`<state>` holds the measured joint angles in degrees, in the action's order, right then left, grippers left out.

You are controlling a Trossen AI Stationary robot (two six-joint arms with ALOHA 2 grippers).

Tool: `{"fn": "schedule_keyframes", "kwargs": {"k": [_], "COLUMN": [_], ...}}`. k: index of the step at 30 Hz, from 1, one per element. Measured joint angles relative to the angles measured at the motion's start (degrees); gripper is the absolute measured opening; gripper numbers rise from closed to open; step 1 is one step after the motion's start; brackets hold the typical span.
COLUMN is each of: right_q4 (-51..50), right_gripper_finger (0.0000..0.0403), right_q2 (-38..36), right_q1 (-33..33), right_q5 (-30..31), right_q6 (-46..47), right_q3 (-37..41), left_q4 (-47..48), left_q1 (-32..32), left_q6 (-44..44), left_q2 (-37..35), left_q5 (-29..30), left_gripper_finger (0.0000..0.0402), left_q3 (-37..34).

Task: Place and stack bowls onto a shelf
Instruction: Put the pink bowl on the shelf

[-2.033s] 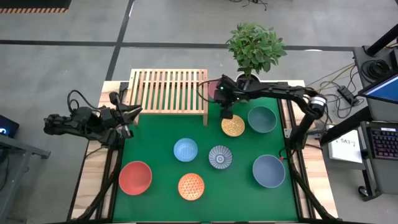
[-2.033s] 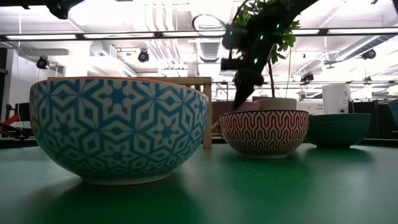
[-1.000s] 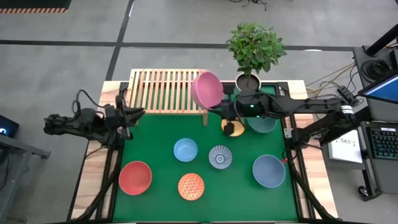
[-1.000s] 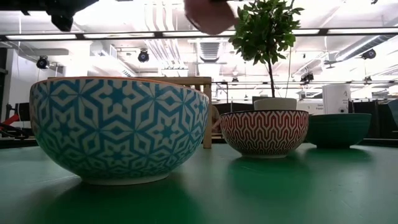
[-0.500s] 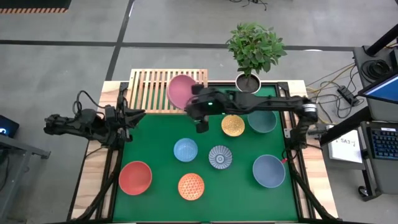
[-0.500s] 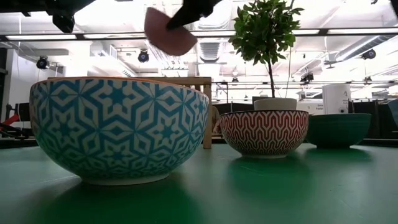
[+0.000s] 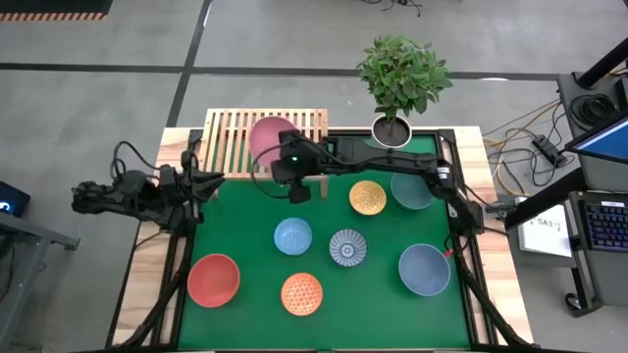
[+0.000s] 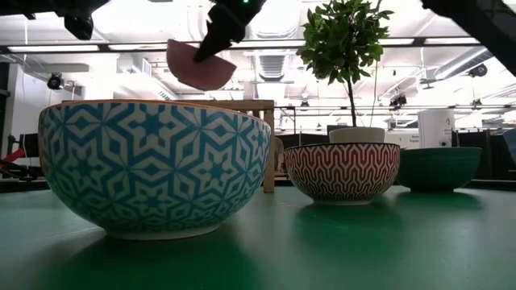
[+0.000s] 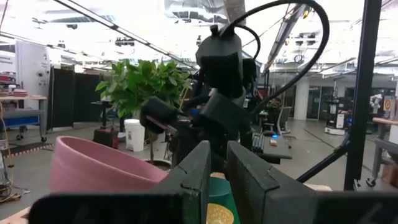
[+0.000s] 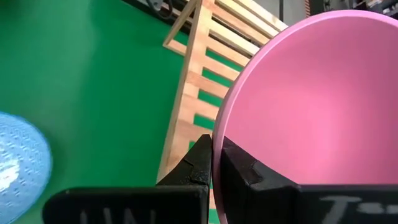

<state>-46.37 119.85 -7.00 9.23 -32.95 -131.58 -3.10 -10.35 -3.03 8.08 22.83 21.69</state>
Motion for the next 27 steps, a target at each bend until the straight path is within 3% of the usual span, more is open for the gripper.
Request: {"fn": "schedule_keyframes", "kwargs": {"k": [11, 27], "right_q4": [-0.1, 0.0], "right_gripper_finger": [0.0012, 0.0103], "right_q2": [2.1, 2.2], "right_q1": [-1.3, -1.7], "right_q5": [-0.2, -0.2], "right_q6": [0.3, 2.3], "right_q3": [-2.4, -2.3], "left_q4": [1.8, 1.9], "left_q1": [0.0, 0.0], "left_q6": [0.6, 0.6], "left_q2": [-2.2, -2.4], "left_q5": [-1.1, -1.1], "left_gripper_finger": [0.0038, 0.0038], "left_q3": [0.0, 0.0]}}
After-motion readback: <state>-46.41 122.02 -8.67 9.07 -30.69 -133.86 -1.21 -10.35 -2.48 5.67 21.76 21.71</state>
